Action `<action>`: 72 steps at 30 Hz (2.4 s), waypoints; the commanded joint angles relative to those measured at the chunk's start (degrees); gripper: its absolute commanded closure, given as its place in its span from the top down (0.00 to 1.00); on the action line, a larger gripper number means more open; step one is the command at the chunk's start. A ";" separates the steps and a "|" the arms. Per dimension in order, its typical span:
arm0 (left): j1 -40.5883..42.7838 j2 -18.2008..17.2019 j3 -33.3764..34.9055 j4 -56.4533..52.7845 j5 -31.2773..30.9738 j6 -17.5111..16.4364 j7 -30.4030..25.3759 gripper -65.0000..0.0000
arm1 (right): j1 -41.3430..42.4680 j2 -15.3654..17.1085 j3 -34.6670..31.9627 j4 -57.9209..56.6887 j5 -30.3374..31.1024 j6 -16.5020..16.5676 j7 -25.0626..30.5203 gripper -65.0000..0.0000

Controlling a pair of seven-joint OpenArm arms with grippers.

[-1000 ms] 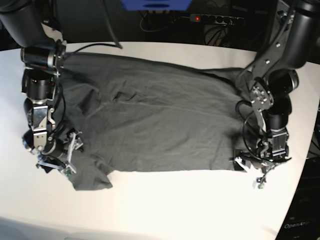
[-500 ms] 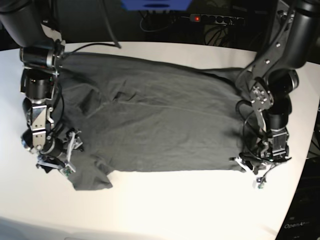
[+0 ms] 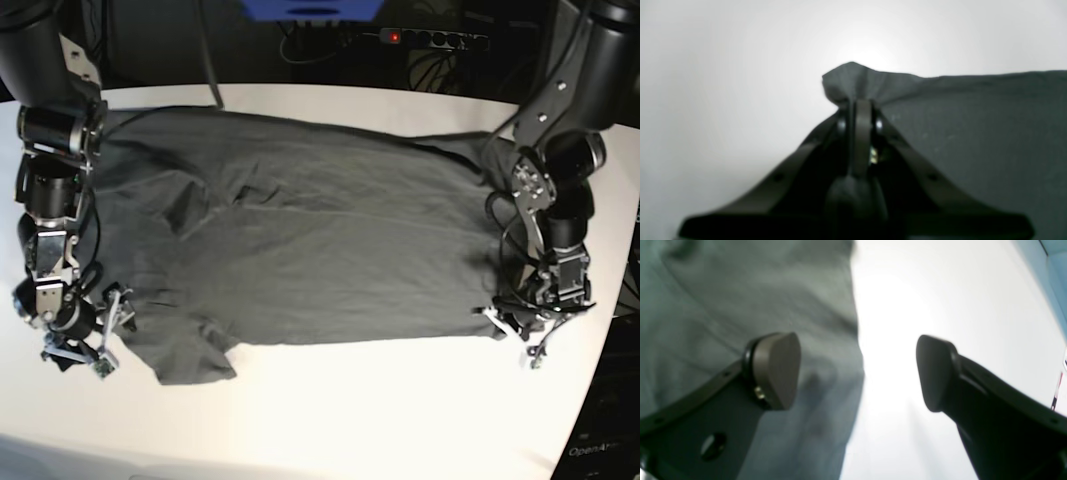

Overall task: Fold the T-shirt properly
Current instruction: 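Lower both grippers and close them on the hem corners, then lift both hem corners off the table with both grippers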

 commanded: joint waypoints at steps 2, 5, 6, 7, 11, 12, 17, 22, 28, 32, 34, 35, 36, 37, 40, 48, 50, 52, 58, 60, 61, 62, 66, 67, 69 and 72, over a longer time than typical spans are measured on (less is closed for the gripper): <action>-0.81 -0.61 0.12 0.35 1.56 0.73 1.99 0.04 | 3.19 0.60 0.24 -1.68 0.92 -0.40 1.35 0.81; -0.81 -2.20 0.12 0.35 1.30 0.55 1.99 0.04 | 6.01 0.60 0.32 -7.57 1.01 -0.40 1.35 0.81; -0.81 -2.28 0.12 0.35 1.30 0.46 2.08 0.04 | 7.06 0.60 0.32 -9.59 1.01 -0.40 1.35 0.81; -0.63 -2.37 0.12 0.35 1.38 0.46 2.08 0.04 | 8.03 0.60 0.32 -11.62 1.01 -0.40 1.35 0.81; -0.02 -2.46 0.30 0.53 1.65 0.46 2.08 0.04 | 9.08 0.60 0.41 -13.37 2.94 -0.40 1.43 0.81; -0.02 -2.46 0.30 0.53 1.65 0.46 2.08 0.04 | 9.17 0.60 0.32 -13.37 4.26 -0.40 1.43 0.81; -0.19 -2.46 0.39 0.61 1.74 0.46 2.08 0.04 | 9.35 0.51 0.32 -13.46 6.55 -0.40 1.35 0.81; -0.10 -2.37 0.39 0.61 1.74 0.46 2.08 0.04 | 9.26 0.34 0.41 -13.64 6.64 -0.40 2.31 0.81; -0.10 -2.37 0.39 0.61 1.74 0.46 2.08 0.04 | 9.44 0.25 0.41 -16.19 6.64 -0.40 3.90 0.81; -0.10 -2.37 0.39 0.61 1.74 0.38 2.08 0.04 | 11.55 0.51 3.49 -23.31 6.64 -0.40 7.94 0.81; -0.02 -2.37 0.39 0.61 1.74 0.38 2.08 0.04 | 11.90 0.78 5.69 -26.03 6.37 -0.40 9.87 0.81; -0.02 -2.37 0.39 0.61 1.74 0.38 2.08 0.04 | 11.99 1.30 6.13 -26.65 6.37 -0.40 10.31 0.81; -0.02 -2.37 0.39 0.61 1.74 0.38 2.08 0.04 | 12.16 1.48 6.04 -26.56 6.37 -0.40 10.49 0.81; -0.02 -2.37 0.39 0.61 1.74 0.38 2.08 0.04 | 12.34 1.57 6.04 -26.65 6.37 -0.40 10.49 0.81; -0.02 -2.37 0.39 0.70 1.74 0.38 2.08 0.04 | 12.60 1.83 6.21 -26.83 6.37 -0.40 10.66 0.81; -0.02 -2.37 0.39 0.70 1.74 0.38 2.08 0.04 | 12.16 1.83 6.39 -26.91 6.55 -0.40 10.75 0.81; -0.02 -2.37 0.39 0.79 1.74 0.38 2.08 0.04 | 12.07 1.83 6.48 -27.00 6.55 -0.40 11.19 0.81; -0.02 -2.37 0.39 0.79 1.74 0.38 2.08 0.04 | 11.19 1.83 6.57 -27.00 6.55 -0.40 12.07 0.81; 0.60 -2.37 0.39 0.79 1.74 0.38 2.08 0.04 | 10.14 1.74 8.32 -27.00 6.46 -0.40 12.34 0.82; 0.60 -2.37 0.39 0.79 1.74 0.38 2.08 0.04 | 10.05 1.74 8.32 -27.09 6.46 -0.40 12.34 0.82; 0.60 -2.37 0.39 0.79 1.74 0.38 2.08 0.04 | 10.05 1.66 8.24 -27.09 6.46 -0.40 12.07 0.82; 0.60 -2.37 0.39 0.79 1.74 0.38 2.08 0.04 | 10.05 1.66 8.32 -27.09 6.46 -0.40 11.90 0.82; 0.69 -2.37 0.39 0.79 1.74 0.38 1.90 0.04 | 9.96 1.66 8.06 -28.06 6.37 -0.40 11.81 0.82; 0.69 -2.37 0.39 0.79 1.74 0.38 1.81 0.04 | 10.14 1.66 8.06 -29.73 6.37 -0.40 12.07 0.82; 0.69 -2.37 0.39 0.79 1.74 0.38 1.81 0.04 | 10.31 1.74 8.06 -32.36 6.37 -0.40 12.34 0.82; 0.69 -2.37 0.39 0.79 1.74 0.38 1.90 0.04 | 10.14 1.57 8.06 -33.33 6.37 -0.40 13.57 0.82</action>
